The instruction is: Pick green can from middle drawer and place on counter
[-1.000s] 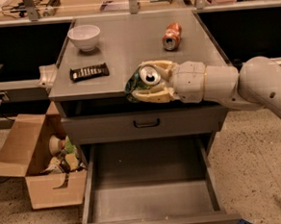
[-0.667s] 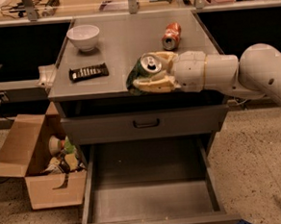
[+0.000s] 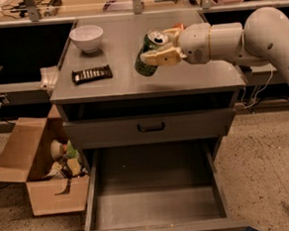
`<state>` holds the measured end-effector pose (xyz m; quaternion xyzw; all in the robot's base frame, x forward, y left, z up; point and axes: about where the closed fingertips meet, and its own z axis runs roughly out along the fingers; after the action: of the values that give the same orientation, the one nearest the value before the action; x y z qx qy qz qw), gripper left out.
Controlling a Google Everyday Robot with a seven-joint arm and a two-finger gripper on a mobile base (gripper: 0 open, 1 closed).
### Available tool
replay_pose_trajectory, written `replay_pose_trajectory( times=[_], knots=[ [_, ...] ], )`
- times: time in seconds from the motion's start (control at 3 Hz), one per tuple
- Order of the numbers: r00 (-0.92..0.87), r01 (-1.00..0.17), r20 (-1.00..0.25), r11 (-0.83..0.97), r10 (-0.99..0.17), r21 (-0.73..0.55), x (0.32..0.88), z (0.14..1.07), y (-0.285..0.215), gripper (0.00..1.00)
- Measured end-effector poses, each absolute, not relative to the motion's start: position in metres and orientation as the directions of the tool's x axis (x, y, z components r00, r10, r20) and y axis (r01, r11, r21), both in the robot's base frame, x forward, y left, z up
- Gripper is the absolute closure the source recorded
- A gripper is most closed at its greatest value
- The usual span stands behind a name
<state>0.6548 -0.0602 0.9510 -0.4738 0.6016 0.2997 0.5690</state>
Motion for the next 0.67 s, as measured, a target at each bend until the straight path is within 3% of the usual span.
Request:
replay_pose_trajectory(
  times=[0.67],
  knots=[
    [-0.06, -0.915, -0.91, 0.388, -0.41, -0.114, 0.725, 0.918, -0.061, 1.0]
  ],
)
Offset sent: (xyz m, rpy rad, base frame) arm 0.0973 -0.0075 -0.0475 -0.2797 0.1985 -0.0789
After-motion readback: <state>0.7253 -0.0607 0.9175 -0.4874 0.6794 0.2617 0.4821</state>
